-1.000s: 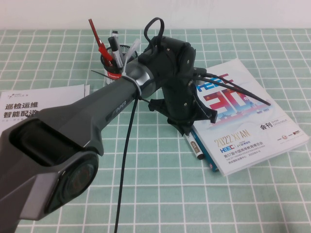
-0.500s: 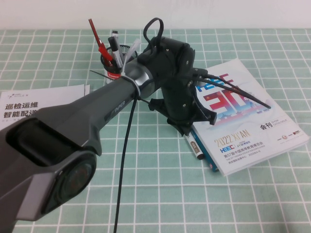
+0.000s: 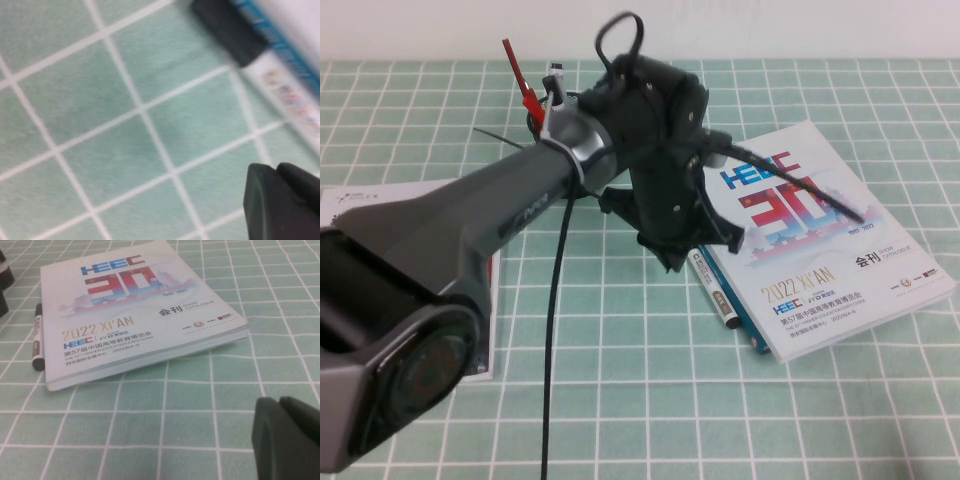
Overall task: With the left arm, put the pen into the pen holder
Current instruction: Pick up the pen on the table
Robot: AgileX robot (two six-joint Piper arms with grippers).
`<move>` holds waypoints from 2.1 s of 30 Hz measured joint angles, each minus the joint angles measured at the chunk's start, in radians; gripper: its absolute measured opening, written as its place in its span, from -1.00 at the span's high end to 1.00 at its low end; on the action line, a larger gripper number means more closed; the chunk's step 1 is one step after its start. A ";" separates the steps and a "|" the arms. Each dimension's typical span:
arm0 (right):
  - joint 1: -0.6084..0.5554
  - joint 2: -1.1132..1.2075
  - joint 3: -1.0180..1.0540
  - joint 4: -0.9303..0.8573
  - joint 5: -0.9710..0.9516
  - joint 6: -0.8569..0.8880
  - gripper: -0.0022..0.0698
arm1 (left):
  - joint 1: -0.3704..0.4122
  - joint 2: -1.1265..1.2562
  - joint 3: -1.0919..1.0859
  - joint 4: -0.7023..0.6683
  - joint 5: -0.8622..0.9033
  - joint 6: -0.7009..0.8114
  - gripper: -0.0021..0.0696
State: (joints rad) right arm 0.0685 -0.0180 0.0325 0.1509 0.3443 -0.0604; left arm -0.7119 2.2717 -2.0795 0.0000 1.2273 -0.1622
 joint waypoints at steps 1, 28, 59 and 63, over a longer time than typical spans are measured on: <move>0.000 0.000 0.000 0.000 0.000 0.000 1.00 | 0.000 -0.006 0.000 -0.017 0.000 0.000 0.94; 0.000 0.000 0.000 0.000 0.000 0.000 1.00 | -0.003 0.055 0.002 -0.165 -0.081 0.004 0.94; 0.000 0.000 0.000 0.000 0.000 0.000 1.00 | -0.006 0.087 -0.076 -0.156 -0.015 -0.007 0.95; 0.000 0.000 0.000 0.000 0.000 0.000 1.00 | -0.010 0.096 -0.076 -0.159 -0.038 -0.003 0.95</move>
State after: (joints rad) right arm 0.0685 -0.0180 0.0325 0.1509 0.3443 -0.0604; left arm -0.7221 2.3681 -2.1553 -0.1587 1.1890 -0.1648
